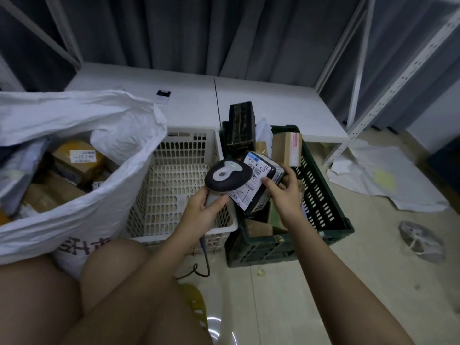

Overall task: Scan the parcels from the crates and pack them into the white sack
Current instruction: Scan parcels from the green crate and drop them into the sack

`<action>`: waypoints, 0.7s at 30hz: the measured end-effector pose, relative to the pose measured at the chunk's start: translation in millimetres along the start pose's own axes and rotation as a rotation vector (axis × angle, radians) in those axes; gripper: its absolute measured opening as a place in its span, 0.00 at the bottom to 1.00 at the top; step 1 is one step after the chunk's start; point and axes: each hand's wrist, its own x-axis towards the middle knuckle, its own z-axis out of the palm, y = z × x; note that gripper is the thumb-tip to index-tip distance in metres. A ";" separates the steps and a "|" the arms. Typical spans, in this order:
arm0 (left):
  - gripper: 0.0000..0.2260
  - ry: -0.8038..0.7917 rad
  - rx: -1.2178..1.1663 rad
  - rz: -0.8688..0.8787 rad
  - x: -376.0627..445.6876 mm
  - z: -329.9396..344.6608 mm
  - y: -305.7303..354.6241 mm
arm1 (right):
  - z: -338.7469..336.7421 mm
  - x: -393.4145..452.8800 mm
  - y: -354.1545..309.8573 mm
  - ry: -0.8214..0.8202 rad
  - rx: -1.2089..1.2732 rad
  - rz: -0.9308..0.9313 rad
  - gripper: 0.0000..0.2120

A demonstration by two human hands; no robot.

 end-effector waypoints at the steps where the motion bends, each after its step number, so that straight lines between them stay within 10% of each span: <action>1: 0.13 0.019 0.002 0.044 0.1 -3.3 12.1 | 5.2 -2.2 -13.5 0.002 0.011 -0.039 0.27; 21: 0.06 0.611 0.100 0.510 -124.9 -175.4 192.3 | 190.6 -106.8 -189.7 -0.345 0.260 -0.406 0.25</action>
